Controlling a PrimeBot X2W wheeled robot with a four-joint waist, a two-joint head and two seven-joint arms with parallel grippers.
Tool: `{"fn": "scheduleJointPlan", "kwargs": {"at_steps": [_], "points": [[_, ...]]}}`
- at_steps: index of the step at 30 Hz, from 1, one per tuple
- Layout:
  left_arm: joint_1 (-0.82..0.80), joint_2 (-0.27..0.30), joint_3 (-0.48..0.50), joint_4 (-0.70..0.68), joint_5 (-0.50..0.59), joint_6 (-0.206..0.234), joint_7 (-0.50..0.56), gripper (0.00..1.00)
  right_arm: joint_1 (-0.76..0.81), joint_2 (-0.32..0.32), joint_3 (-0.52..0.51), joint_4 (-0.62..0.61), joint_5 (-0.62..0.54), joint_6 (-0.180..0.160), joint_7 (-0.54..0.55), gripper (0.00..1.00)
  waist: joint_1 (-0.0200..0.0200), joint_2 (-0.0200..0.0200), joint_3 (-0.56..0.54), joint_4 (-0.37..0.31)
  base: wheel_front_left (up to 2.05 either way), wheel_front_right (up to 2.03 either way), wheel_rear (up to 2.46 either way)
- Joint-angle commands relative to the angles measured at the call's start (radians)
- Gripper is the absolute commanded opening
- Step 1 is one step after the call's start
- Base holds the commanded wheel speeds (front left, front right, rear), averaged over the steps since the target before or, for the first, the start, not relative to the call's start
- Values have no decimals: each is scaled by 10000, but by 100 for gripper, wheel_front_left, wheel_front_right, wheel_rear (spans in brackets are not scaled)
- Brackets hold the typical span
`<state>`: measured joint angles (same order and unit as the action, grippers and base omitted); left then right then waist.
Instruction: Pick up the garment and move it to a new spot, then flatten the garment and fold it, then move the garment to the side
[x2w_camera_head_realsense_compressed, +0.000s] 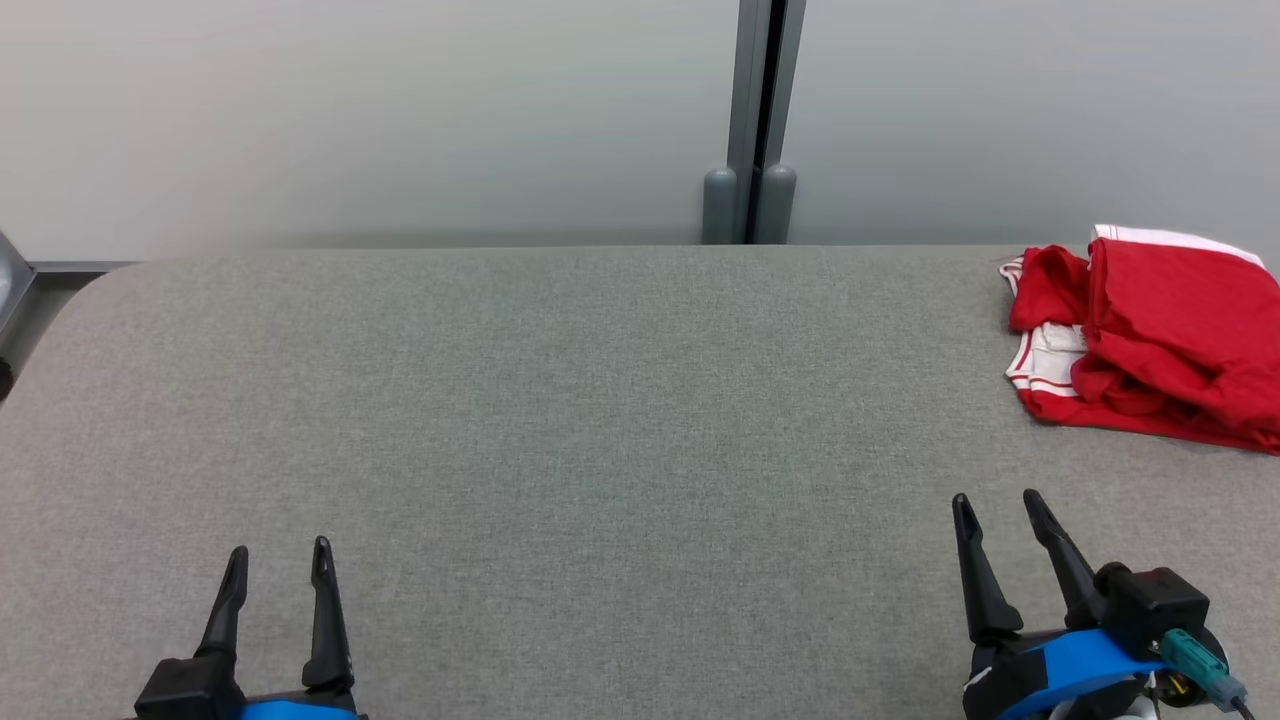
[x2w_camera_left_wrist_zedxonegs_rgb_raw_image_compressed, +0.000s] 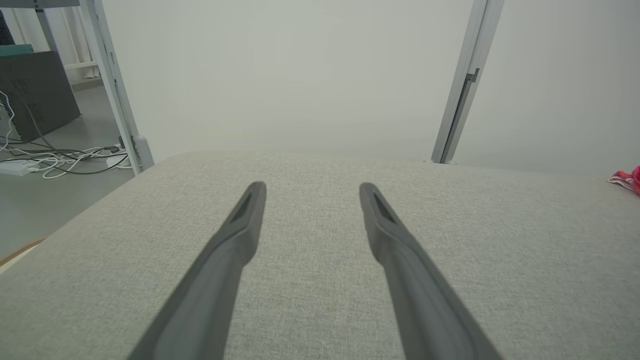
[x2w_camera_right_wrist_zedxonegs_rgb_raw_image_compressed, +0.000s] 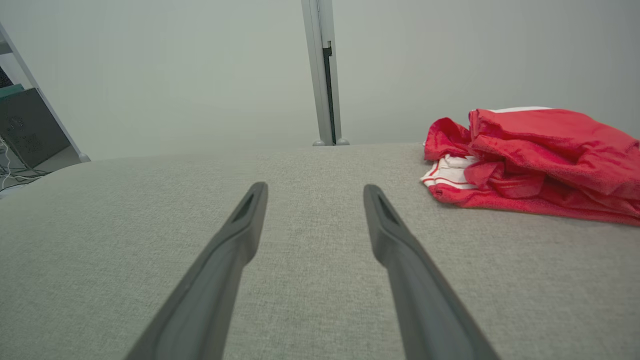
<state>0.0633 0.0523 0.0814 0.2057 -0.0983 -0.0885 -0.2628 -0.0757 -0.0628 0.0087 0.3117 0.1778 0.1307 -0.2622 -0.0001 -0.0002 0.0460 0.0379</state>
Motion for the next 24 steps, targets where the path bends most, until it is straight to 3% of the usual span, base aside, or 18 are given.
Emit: {"fn": "scheduleJointPlan", "kwargs": {"at_steps": [1, 24], "points": [[150, -10, -45, 116, -22, -13, -25, 100, 220, 88, 20, -37, 1, 2, -35, 100, 1, 2, -137, -6, 0, 0, 0], [107, -22, 60, 454, 42, -57, -25, 100, 320, 126, -1, 111, 13, 2, -25, 100, 1, 2, -518, -279, 0, 0, 0]]}}
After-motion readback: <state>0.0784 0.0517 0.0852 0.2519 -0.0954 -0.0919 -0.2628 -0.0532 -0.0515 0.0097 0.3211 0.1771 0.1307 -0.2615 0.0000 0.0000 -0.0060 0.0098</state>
